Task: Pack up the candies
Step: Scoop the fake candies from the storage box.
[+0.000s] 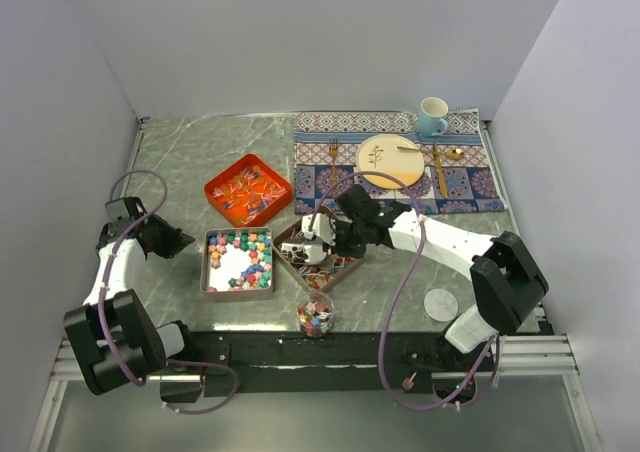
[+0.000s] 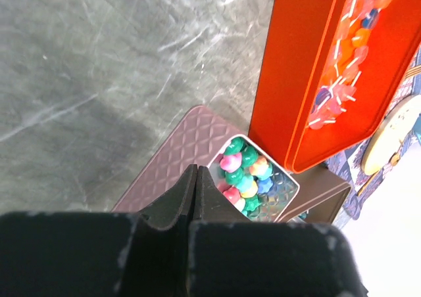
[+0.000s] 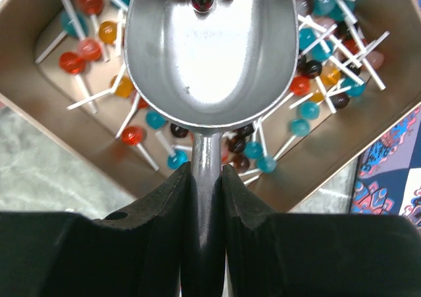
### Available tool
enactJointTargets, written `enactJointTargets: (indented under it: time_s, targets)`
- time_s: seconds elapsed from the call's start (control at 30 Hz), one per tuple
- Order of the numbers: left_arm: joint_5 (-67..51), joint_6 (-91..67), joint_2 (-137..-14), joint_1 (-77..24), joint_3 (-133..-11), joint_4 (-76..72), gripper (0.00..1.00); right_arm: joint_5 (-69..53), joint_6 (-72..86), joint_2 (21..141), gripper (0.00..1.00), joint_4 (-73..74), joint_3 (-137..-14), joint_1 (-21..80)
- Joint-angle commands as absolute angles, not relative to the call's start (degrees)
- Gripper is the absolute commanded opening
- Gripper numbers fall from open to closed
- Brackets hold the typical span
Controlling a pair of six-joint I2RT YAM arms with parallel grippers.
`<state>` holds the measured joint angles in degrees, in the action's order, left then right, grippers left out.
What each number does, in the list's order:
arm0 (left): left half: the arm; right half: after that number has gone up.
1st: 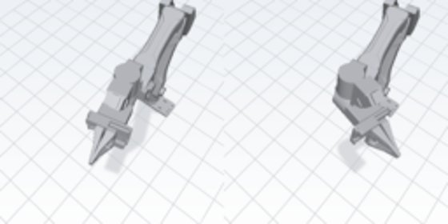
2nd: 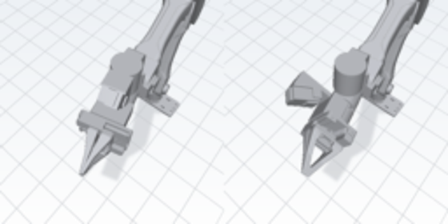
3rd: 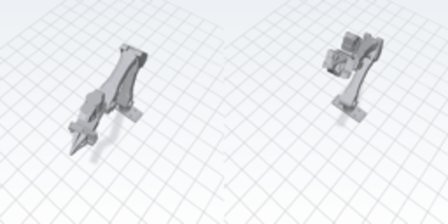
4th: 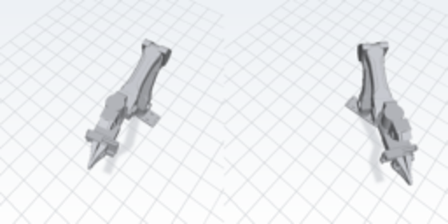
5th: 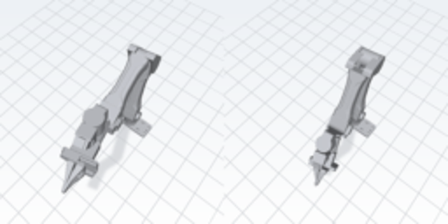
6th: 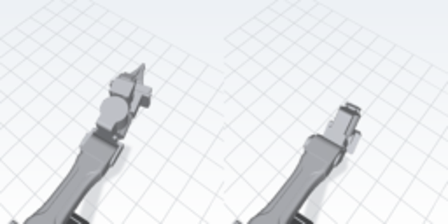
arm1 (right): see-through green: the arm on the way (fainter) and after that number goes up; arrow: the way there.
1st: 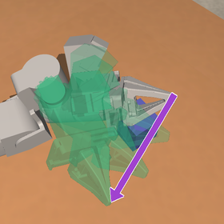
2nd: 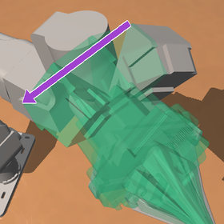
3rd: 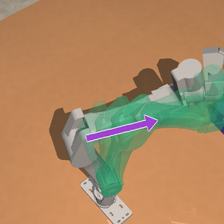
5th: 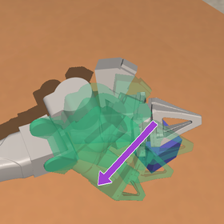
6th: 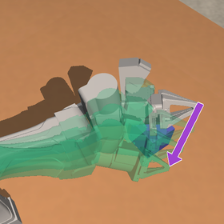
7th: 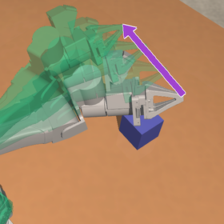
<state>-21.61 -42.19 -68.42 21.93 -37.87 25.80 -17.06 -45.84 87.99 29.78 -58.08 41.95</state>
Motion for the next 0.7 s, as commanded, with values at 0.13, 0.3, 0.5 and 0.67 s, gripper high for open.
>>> enactJointTargets:
  time_s: [0.13,0.3,0.5,0.67]
  targets:
    - [-22.06,-38.67,-67.94,24.34,-39.38,26.54,0.01,-20.13,-44.74,93.5,0.0,26.1,-61.08,41.48]
    - [-21.71,-38.32,-67.68,24.78,-39.2,26.46,0.01,-20.21,-42.98,97.2,0.17,26.72,-64.6,41.57]
    - [-21.53,-38.06,-67.5,26.54,-38.67,26.1,0.01,-21.09,-42.72,100.63,0.26,26.81,-67.06,41.57]
    - [-20.66,-36.57,-67.24,27.6,-38.76,26.72,0.01,-21.09,-42.54,103.01,0.33,27.33,-68.64,41.75]
